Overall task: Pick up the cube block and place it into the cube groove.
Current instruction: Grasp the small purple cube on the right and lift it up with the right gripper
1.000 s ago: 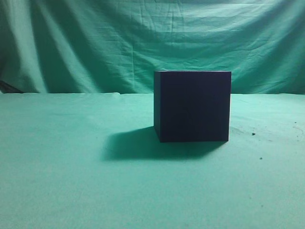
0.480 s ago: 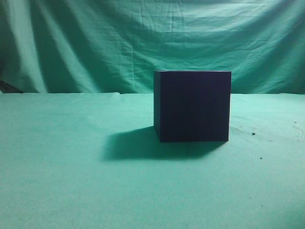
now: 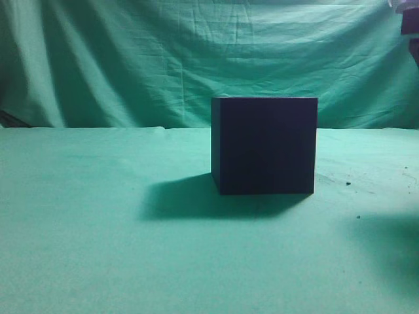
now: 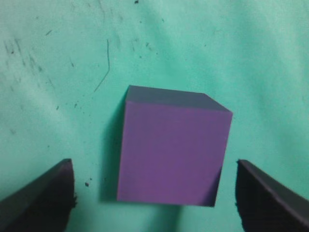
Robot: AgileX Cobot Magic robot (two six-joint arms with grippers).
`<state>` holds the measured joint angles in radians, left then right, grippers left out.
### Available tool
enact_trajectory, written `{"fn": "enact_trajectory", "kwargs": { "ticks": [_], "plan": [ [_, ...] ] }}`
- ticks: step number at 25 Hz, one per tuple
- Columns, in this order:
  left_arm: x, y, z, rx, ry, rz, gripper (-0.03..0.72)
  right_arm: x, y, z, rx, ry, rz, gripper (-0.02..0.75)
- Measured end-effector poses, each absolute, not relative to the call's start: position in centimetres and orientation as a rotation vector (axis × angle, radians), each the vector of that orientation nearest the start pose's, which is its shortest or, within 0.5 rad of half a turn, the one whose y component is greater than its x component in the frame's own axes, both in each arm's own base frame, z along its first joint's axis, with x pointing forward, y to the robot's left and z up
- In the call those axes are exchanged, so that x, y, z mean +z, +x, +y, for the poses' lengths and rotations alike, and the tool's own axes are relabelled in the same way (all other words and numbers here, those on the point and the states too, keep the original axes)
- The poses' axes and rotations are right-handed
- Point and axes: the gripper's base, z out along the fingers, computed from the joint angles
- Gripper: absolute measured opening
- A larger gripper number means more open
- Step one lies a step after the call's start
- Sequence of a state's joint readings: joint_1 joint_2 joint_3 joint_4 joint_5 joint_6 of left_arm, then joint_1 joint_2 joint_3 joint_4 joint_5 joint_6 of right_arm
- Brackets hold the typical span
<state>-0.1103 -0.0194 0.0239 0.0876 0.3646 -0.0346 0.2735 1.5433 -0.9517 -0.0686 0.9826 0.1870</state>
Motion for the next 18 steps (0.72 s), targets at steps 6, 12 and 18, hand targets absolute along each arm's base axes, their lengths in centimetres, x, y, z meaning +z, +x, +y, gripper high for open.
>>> {"fn": "enact_trajectory", "kwargs": {
  "ticks": [6,12,18],
  "plan": [
    [17.3,5.2,-0.3,-0.015,0.124,1.847,0.0,20.4,26.7,6.9,-0.065,-0.168,3.042,0.596],
    [17.3,5.2,-0.3,-0.015,0.124,1.847,0.0,19.5,27.2,7.0,-0.082,-0.18,3.045,0.522],
    [17.3,5.2,-0.3,-0.015,0.124,1.847,0.0,19.5,27.4,6.9,-0.089,-0.172,3.034,0.447]
  ]
}}
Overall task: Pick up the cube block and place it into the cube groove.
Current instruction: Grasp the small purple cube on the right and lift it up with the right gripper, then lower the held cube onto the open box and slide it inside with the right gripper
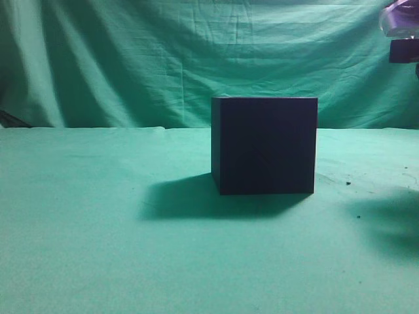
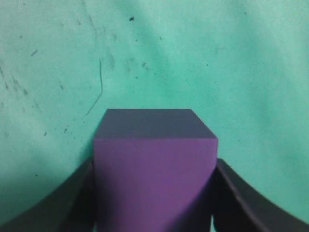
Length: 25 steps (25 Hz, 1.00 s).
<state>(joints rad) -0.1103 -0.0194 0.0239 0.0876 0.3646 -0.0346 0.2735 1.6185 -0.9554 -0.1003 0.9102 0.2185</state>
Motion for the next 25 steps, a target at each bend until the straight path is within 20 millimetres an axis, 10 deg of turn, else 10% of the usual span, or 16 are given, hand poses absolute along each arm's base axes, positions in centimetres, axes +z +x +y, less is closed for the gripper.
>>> {"fn": "enact_trajectory", "kwargs": {
  "ticks": [6,11,17,25],
  "plan": [
    [17.3,5.2,-0.3,-0.015,0.124,1.847,0.0,21.2,28.3,6.9,-0.129,-0.165,3.038,0.415],
    [17.3,5.2,-0.3,-0.015,0.124,1.847,0.0,27.0,30.3,8.3,-0.102,-0.201,2.973,0.415],
    [17.3,5.2,-0.3,-0.015,0.124,1.847,0.0,31.7,29.2,15.3,0.009,-0.417,2.825,0.415],
    [17.3,5.2,-0.3,-0.015,0.124,1.847,0.0,30.5,27.0,21.9,0.099,-0.502,2.873,0.415]
  ]
}}
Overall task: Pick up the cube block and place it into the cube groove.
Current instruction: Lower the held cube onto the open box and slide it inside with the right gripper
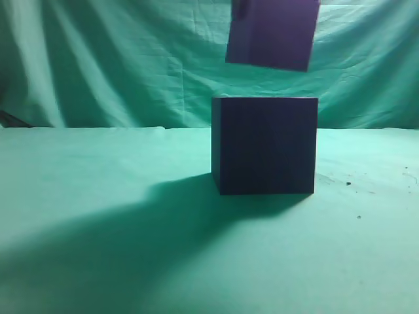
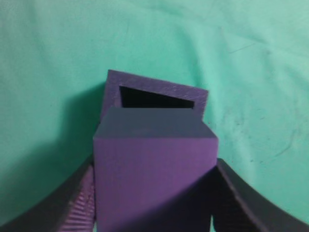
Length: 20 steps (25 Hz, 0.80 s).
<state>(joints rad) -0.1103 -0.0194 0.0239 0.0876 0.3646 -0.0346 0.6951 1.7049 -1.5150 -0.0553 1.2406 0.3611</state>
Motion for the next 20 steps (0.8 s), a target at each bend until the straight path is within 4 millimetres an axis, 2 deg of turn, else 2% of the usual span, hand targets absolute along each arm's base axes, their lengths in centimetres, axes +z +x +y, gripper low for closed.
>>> {"fn": "enact_trajectory", "kwargs": {
  "ticks": [7,20],
  "plan": [
    [17.3,5.2,-0.3,-0.015,0.124,1.847,0.0,28.1,27.9,23.1,0.083,-0.506,2.937,0.415],
    [17.3,5.2,-0.3,-0.015,0.124,1.847,0.0,27.6,28.2,23.5,0.107,-0.415,2.962,0.415]
  ]
}}
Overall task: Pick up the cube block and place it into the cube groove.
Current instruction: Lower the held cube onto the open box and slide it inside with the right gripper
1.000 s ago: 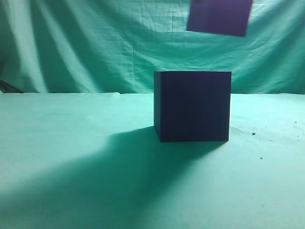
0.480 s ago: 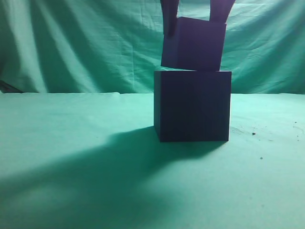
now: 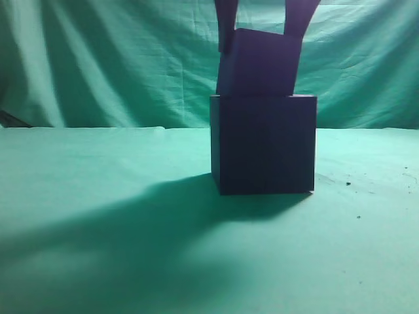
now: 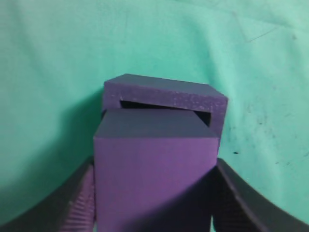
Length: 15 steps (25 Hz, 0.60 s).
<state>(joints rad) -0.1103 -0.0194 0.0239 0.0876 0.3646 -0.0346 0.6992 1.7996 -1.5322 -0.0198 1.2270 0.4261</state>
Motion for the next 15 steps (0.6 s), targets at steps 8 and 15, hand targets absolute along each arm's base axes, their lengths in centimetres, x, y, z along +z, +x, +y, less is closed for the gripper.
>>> {"fn": "enact_trajectory", "kwargs": {
  "ticks": [8,15],
  "plan": [
    [17.35,5.23,-0.29,-0.015,0.124,1.847,0.0,27.43,28.29,24.02,0.169,-0.376,2.975,0.415],
    [17.35,5.23,-0.29,-0.015,0.124,1.847,0.0,27.43,28.29,24.02,0.169,-0.382,2.974,0.415]
  ]
}}
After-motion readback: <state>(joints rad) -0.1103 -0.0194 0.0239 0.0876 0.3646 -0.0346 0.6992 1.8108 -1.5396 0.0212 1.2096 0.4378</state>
